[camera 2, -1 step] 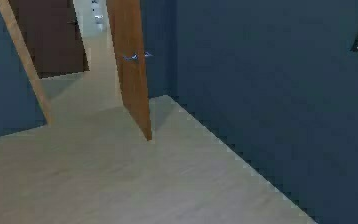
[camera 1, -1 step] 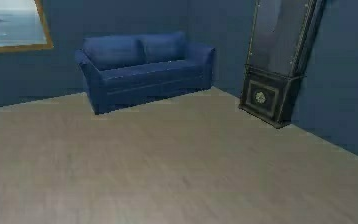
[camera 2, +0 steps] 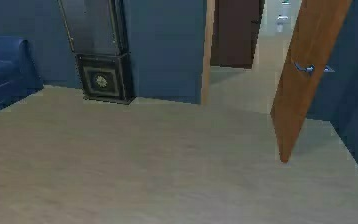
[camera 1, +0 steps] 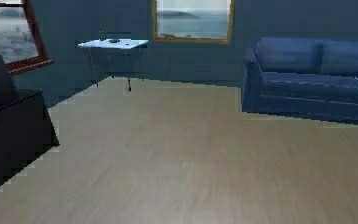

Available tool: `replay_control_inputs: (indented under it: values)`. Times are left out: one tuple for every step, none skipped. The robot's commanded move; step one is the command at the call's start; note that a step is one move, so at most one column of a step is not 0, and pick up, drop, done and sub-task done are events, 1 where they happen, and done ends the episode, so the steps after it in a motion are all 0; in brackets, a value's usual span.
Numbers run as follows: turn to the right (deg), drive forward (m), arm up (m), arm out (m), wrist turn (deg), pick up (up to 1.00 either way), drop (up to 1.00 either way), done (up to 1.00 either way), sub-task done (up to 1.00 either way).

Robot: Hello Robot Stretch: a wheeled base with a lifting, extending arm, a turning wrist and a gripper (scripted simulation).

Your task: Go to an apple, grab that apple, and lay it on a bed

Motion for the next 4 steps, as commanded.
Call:
replay_control_inputs:
  values:
    - [-45.0,0.00,0.00,0.00,0.0,0.00,0.00,0.00,0.00]
    - [-45.0,0.00,0.00,0.00,0.0,0.00,0.00,0.00,0.00]
    - [-27.0,0.00,0.00,0.00,0.0,0.00,0.00,0.00,0.00]
    - [0.0,1.00,0.00,0.00,0.0,0.00,0.00,0.00,0.00]
